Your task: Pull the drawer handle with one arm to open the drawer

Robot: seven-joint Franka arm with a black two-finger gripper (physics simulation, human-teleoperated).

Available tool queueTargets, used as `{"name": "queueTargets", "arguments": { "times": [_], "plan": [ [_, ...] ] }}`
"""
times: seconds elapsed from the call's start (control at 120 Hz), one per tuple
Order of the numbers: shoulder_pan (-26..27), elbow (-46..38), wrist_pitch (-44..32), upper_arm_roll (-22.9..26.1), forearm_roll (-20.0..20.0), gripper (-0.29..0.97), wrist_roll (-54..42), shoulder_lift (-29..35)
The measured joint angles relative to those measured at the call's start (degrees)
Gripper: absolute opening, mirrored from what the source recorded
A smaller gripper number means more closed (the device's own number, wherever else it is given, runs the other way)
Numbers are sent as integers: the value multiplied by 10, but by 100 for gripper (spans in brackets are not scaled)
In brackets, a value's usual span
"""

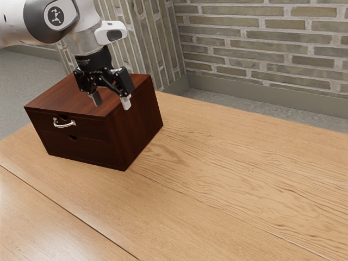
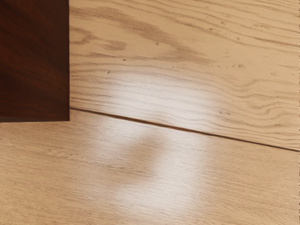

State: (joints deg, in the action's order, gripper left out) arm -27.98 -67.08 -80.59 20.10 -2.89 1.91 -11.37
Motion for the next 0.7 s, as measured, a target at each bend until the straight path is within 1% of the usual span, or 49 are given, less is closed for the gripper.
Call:
{"name": "queueTargets", "arguments": {
  "times": [0.1,0.2,0.308,0.408,0.45,0.525,0.6,0.642,0.7],
  "plan": [
    [-1,-1,0,-17,17,68,0,-1],
    [-2,2,1,-21,25,68,0,3],
    [-1,19,3,-22,28,68,-2,43],
    [-1,45,14,-22,31,68,-3,67],
    [-2,51,22,-25,31,68,-2,89],
    [24,54,49,-61,32,68,22,132],
    [55,53,77,-107,29,68,68,148],
    [52,51,91,-134,25,68,99,151],
    [21,47,106,-164,16,68,143,153]
  ]
}}
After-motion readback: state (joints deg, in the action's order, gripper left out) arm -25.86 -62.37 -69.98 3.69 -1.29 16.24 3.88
